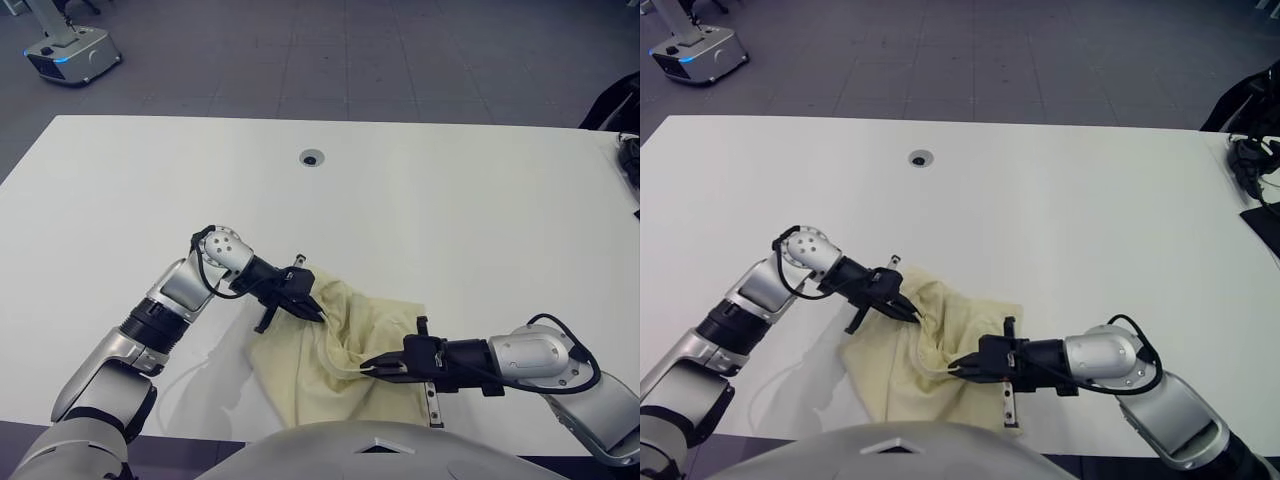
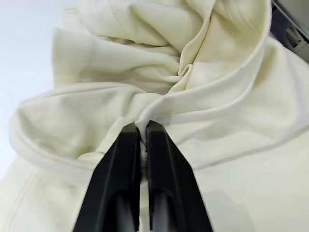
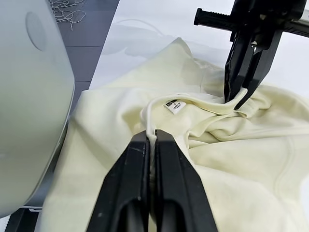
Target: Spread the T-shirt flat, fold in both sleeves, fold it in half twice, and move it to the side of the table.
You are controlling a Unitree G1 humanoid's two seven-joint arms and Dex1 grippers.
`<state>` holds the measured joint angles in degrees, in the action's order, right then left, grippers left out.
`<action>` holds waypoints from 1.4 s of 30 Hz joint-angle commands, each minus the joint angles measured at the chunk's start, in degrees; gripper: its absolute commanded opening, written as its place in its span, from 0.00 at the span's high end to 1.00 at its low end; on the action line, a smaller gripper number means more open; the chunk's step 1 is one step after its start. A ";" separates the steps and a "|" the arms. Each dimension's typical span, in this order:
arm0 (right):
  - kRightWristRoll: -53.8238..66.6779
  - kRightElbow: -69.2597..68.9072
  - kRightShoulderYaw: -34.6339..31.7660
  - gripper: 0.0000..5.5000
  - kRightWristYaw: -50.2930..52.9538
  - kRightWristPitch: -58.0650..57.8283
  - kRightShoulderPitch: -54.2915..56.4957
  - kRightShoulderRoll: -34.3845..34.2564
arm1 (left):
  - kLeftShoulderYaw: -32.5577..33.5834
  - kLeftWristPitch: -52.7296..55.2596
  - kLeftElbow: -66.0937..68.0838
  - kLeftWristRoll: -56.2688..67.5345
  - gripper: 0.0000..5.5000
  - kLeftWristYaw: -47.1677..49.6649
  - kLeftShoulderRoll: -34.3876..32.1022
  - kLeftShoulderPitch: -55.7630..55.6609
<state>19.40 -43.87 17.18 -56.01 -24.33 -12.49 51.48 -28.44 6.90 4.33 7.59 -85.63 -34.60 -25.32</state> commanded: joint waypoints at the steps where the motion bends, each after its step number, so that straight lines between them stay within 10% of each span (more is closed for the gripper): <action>1: -0.17 -0.15 -0.08 1.00 0.21 0.16 -0.18 0.00 | 2.99 -0.33 -1.71 1.90 1.00 0.71 -1.00 0.63; 14: 9.46 -1.66 -17.32 1.00 -4.08 -0.36 -5.71 5.13 | 22.62 2.39 -33.85 16.89 1.00 -1.40 -21.06 28.19; 22: 5.32 -8.10 -14.58 1.00 -7.93 -0.03 -15.02 11.23 | 27.51 6.61 -50.06 21.01 1.00 1.15 -27.68 51.88; 42: -23.73 14.43 18.70 1.00 -11.98 2.81 8.06 5.92 | -0.25 7.65 -25.74 -2.36 1.00 15.27 -13.87 36.69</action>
<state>4.38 -37.15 31.83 -69.50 -20.92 -6.19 58.24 -26.87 13.81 -26.62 10.27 -73.48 -49.41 12.20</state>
